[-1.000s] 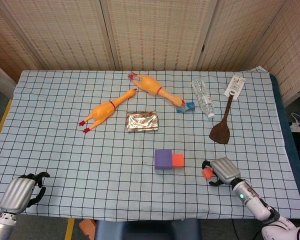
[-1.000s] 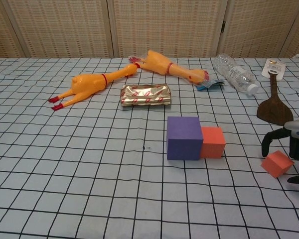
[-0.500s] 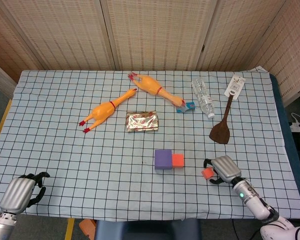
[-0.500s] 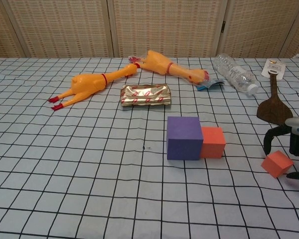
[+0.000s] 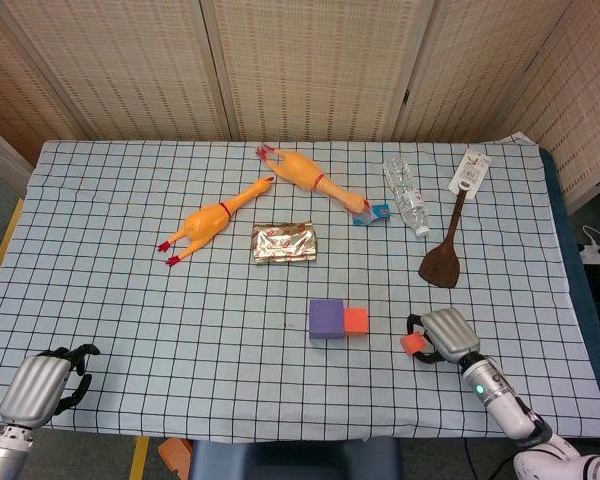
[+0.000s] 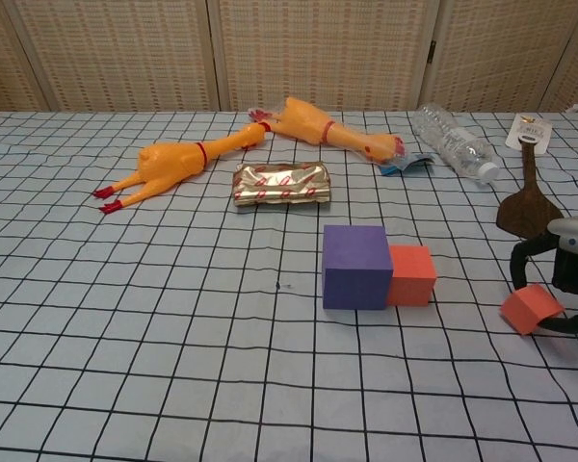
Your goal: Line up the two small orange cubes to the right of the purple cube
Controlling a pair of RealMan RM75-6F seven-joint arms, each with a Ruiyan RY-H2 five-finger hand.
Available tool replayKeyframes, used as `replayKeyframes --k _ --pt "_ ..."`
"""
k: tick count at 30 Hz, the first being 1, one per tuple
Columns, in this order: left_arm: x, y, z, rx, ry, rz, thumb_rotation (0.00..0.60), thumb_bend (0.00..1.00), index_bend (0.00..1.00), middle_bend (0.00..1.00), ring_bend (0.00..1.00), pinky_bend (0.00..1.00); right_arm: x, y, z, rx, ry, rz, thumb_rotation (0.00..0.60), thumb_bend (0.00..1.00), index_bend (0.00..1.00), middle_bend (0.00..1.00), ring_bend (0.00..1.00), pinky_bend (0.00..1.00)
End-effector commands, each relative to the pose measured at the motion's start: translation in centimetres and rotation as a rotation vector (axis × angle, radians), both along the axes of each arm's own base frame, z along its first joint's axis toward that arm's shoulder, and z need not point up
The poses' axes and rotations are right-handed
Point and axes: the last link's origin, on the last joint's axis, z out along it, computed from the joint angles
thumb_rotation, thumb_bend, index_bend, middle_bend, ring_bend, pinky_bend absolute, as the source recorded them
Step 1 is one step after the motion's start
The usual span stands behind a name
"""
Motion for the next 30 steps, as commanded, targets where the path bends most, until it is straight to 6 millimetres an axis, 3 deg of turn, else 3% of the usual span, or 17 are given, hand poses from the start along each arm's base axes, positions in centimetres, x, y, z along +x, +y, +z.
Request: replayKeyframes --k 1,18,30 --pt "0.0 0.0 0.0 0.0 0.0 0.0 0.6 0.45 0.37 0.56 0.49 0.56 0.4 -0.3 -0.1 -0.025 -0.014 0.01 0.6 0.25 0.59 1.0 0.87 1.0" --pt "-0.1 0.1 0.1 0.0 -0.002 0.002 0.6 0.45 0.37 0.56 0.5 0.56 2.7 -1.9 -3.0 -0.075 -0.122 -0.028 0.6 0.25 0.59 1.0 0.88 1.0" --pt "-0.1 0.0 0.1 0.0 -0.005 0.001 0.6 0.45 0.37 0.56 0.5 0.56 3.3 -2.2 -3.6 -0.084 -0.151 -0.033 0.6 0.25 0.59 1.0 0.88 1.0"
